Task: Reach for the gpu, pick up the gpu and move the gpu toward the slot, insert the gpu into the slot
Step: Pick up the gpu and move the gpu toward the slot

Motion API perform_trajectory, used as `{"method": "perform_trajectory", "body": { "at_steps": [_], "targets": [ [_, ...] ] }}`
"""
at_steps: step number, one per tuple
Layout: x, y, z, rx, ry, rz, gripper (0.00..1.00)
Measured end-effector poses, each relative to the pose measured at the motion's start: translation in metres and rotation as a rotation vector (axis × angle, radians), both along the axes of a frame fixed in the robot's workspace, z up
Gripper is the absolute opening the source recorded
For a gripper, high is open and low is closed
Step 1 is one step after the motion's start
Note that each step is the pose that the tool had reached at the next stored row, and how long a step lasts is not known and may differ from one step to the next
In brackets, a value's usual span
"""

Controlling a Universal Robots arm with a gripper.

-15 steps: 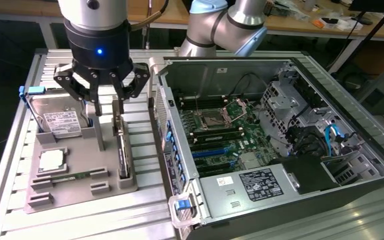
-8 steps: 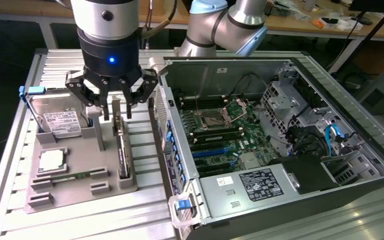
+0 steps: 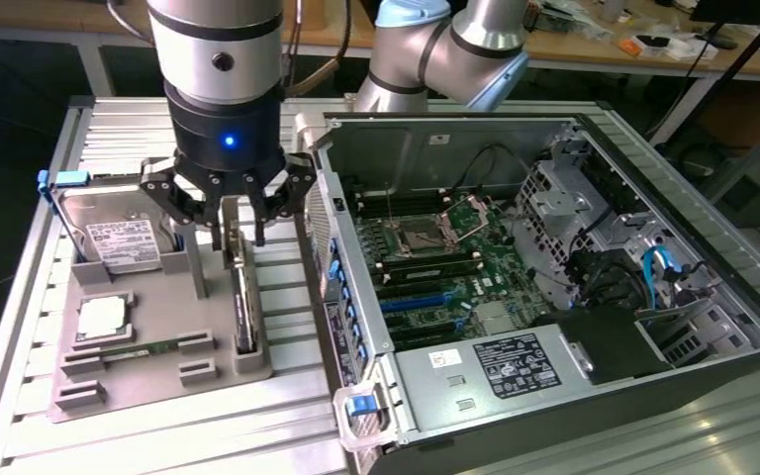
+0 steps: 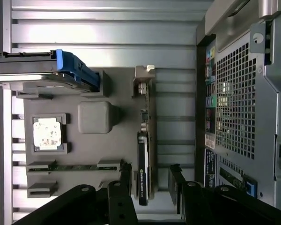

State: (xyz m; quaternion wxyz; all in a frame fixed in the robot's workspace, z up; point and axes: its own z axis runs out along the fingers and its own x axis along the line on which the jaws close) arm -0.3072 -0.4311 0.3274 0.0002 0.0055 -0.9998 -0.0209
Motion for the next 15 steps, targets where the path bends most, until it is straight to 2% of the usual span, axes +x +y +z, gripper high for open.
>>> {"method": "perform_trajectory", "body": {
  "at_steps": [6,15],
  "targets": [
    [0.0,-0.0019,-0.0111,0.0,0.0001,0.0,0.45],
    [0.0,-0.0072,-0.0278,-0.0001,0.0001,0.0,0.45]
  ]
}}
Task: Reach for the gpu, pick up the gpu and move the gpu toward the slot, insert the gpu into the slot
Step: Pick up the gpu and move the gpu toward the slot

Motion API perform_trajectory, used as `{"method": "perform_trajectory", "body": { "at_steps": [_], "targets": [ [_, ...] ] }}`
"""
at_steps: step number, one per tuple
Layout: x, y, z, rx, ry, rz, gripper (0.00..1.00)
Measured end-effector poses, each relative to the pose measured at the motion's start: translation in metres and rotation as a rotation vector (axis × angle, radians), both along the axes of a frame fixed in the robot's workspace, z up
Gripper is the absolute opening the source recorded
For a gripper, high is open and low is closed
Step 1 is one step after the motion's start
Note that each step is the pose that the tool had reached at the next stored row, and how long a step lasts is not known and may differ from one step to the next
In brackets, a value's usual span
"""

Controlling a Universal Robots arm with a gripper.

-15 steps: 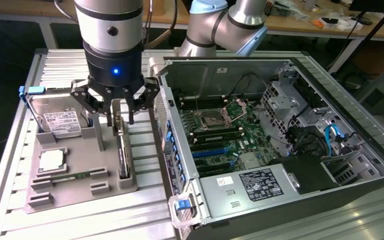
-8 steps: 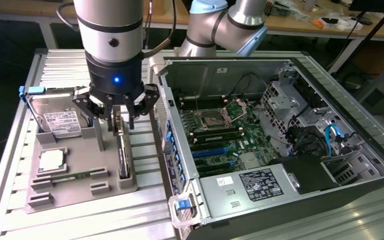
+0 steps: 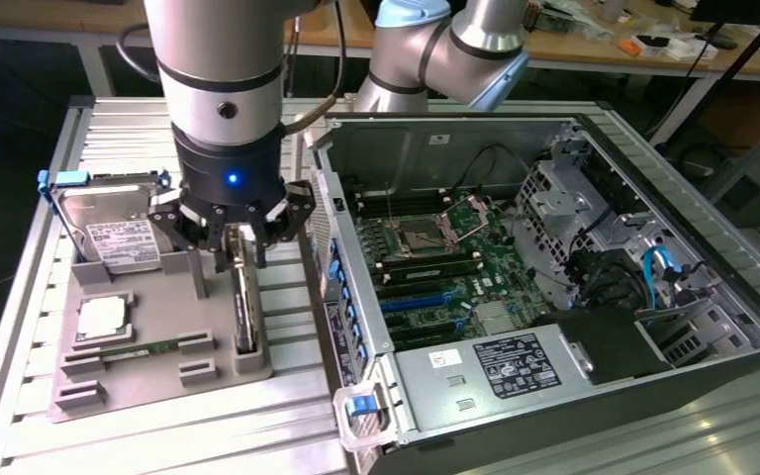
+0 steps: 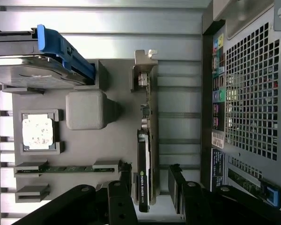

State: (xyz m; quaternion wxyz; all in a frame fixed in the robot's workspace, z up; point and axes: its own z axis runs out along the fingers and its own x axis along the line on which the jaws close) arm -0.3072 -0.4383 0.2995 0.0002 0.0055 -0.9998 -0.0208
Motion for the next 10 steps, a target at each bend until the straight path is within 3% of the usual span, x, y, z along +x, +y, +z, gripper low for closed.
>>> {"method": "perform_trajectory", "body": {
  "at_steps": [10],
  "targets": [
    [0.0,-0.0037,-0.0183,-0.0001,0.0001,0.0,0.45]
  ]
}}
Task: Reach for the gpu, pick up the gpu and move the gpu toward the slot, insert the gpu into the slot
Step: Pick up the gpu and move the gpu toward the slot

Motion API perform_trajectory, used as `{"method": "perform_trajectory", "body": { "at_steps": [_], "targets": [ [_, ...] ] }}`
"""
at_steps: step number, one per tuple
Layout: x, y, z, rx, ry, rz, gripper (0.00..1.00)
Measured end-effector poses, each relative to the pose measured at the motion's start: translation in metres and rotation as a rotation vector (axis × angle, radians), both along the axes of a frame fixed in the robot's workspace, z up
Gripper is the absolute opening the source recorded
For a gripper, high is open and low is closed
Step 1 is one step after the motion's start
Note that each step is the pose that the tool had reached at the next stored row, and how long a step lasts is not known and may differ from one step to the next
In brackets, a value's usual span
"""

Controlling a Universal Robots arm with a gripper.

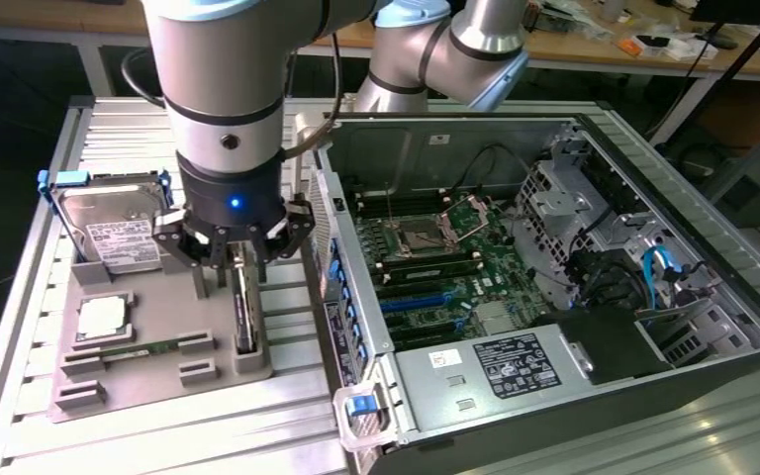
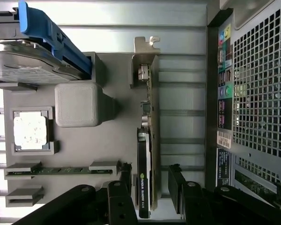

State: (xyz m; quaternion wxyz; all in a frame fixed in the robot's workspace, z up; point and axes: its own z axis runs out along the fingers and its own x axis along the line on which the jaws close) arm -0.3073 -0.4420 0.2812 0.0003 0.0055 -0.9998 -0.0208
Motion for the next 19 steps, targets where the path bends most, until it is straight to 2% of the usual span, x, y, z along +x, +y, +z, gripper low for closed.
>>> {"method": "perform_trajectory", "body": {
  "at_steps": [6,12,19],
  "targets": [
    [0.0,-0.0009,-0.0116,0.0001,-0.0001,0.001,0.45],
    [0.0,-0.0007,-0.018,0.0005,-0.0001,0.059,0.45],
    [0.0,-0.0006,-0.027,0.0018,-0.0001,0.061,0.45]
  ]
}}
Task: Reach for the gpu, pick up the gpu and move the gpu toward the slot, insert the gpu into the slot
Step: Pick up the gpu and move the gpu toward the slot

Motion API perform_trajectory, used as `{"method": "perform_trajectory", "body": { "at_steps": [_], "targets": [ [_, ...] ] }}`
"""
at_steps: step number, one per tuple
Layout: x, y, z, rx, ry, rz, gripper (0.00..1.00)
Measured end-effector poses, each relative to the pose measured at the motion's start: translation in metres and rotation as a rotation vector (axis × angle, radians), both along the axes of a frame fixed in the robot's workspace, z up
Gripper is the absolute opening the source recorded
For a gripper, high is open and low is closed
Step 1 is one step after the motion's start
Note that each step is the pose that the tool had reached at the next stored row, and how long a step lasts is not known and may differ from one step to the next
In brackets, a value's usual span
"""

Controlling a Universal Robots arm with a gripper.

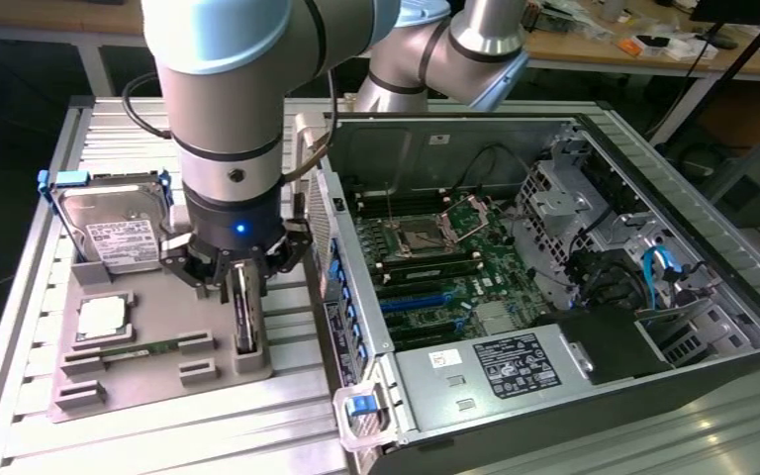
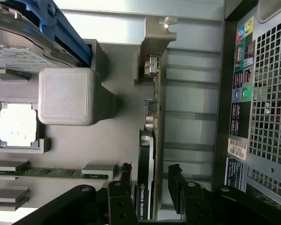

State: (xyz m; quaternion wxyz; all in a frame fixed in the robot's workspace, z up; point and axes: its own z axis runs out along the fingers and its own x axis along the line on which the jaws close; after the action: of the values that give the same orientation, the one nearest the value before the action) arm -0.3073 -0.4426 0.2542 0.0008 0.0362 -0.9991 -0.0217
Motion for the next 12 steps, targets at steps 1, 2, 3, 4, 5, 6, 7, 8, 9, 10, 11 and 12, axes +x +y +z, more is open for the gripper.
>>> {"method": "perform_trajectory", "body": {
  "at_steps": [1,2,3,4,5,6,7,8,9,10,11,12],
  "targets": [
    [0.0,0.0,-0.0011,0.0006,0.0,0.0,0.45],
    [0.0,0.0,-0.002,0.0015,0.0,0.0,0.45],
    [0.0,0.0,-0.0027,0.0025,-0.0001,0.0,0.45],
    [0.0,0.0,-0.0034,0.0034,0.0,0.0,0.45],
    [0.0,0.0,-0.004,0.0041,0.0,0.0,0.45],
    [0.0,0.0,-0.0042,0.0041,0.0002,0.0,0.45],
    [0.0,0.0,-0.0042,0.0041,0.0003,0.0,0.45],
    [0.0,0.0,-0.0042,0.0041,0.0003,0.0,0.45],
    [0.0,0.0,-0.0045,0.0044,0.0,0.0,0.45],
    [0.0,0.0,-0.0047,0.0049,0.0001,0.0,0.45],
    [0.0,0.0,-0.0053,0.0065,0.0,0.0,0.45],
    [0.0,0.0,-0.006,0.0086,0.0001,0.0,0.36]
  ]
}}
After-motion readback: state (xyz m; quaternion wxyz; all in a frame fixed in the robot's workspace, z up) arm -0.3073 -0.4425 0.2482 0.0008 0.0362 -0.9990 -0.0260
